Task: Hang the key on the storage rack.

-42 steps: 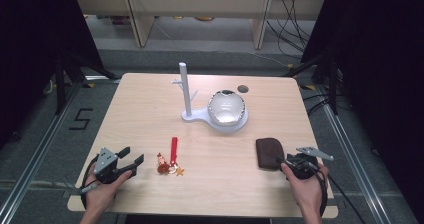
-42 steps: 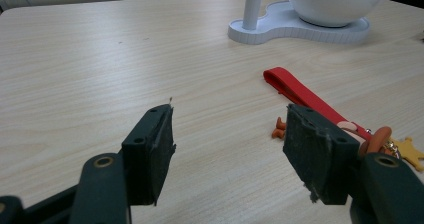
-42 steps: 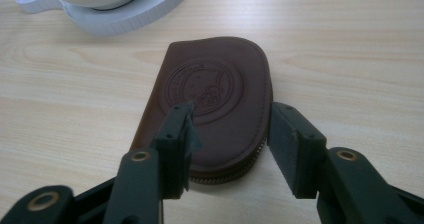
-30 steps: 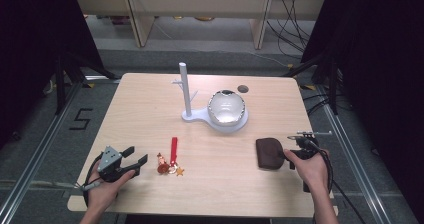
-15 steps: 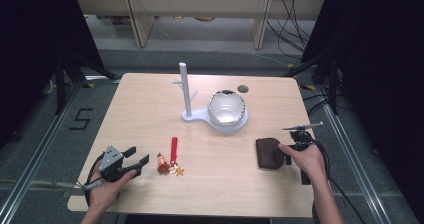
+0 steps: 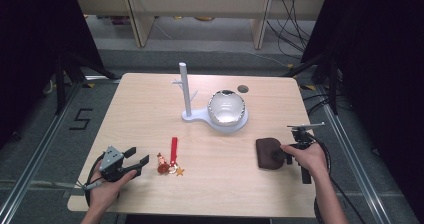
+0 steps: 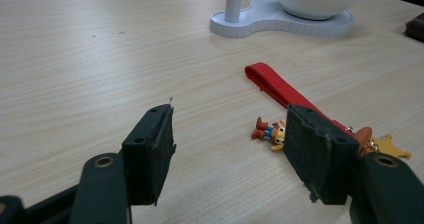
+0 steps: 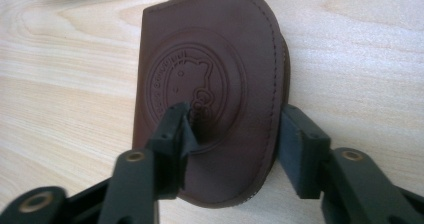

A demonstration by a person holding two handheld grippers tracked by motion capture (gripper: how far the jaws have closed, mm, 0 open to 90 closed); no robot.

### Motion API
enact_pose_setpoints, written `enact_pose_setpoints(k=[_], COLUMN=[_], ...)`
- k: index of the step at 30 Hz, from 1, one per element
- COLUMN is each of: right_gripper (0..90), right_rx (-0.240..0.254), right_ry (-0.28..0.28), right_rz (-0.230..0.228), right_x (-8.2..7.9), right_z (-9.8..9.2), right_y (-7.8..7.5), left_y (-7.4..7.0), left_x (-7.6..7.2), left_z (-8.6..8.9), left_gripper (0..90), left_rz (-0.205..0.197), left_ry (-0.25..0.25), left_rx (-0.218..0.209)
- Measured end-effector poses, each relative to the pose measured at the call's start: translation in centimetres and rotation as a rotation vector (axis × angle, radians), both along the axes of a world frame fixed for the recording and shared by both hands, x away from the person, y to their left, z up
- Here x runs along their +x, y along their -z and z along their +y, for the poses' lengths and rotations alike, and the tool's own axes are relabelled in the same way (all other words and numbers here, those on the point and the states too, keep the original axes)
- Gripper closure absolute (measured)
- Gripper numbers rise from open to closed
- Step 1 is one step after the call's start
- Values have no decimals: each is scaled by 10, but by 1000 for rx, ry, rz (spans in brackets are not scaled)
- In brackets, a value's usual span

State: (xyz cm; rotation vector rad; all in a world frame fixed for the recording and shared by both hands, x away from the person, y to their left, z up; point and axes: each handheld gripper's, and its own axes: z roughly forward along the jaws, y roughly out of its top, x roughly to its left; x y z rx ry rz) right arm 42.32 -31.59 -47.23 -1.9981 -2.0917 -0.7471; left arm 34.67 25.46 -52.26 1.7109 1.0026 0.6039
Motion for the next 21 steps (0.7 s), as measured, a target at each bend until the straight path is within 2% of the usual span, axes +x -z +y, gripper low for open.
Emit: enact_pose_setpoints(k=[2, 3, 4, 5, 6, 7, 8, 9, 10, 12, 13, 15, 16, 17, 18, 19, 20, 21], right_gripper=[549, 585, 644, 644, 689, 689, 715, 738, 756, 783, 796, 821, 841, 841, 852, 852, 855, 856], right_rx=[-14, -3, -23, -23, -59, -59, -62, -55, -54, -119, -125, -140, -157, -157, -193, -193, -213, -229], right_ry=[5, 45, 26, 26, -5, -5, -24, -3, 16, -111, -147, -150, -193, -193, -250, -250, -257, -271], right_rz=[4, -3, -62, -62, -79, -79, -98, -75, -90, -163, -203, -198, -237, -237, -277, -277, -287, -313], right_x=[0, 0, 0, 0, 0, 0, 0, -2, -3, -1, -2, -4, -7, -7, -12, -12, -14, -16], right_z=[1, 5, 7, 7, 8, 8, 9, 13, 18, 16, 18, 28, 35, 35, 42, 42, 46, 49], right_y=[-2, -3, -4, -4, -8, -8, -10, -15, -18, -22, -25, -33, -41, -41, -48, -48, -52, -55], left_y=[0, 0, 0, 0, 0, 0, 0, 0, 1, 1, 1, 1, 1, 1, 0, 0, 0, 0], left_x=[0, 0, 0, 0, 0, 0, 0, 0, 2, 2, 2, 2, 2, 1, -1, 0, -1, -1], left_z=[0, 0, 0, 0, 0, 0, 1, 1, 1, 1, 1, 2, 2, 2, 2, 2, 3, 3], left_gripper=[360, 360, 360, 360, 360, 360, 360, 360, 361, 361, 361, 361, 361, 361, 361, 361, 361, 361], left_rz=[2, 0, 2, 2, 3, 3, 4, 2, -14, -13, -13, -12, -11, -11, 8, 5, 7, 7], left_ry=[-1, 0, -2, -2, -3, -3, -4, -1, 13, 11, 10, 8, 5, 5, -14, -11, -14, -15], left_rx=[2, 2, 1, 1, 2, 2, 2, 2, -3, -4, -3, -8, -8, -8, -6, -2, -3, -5])
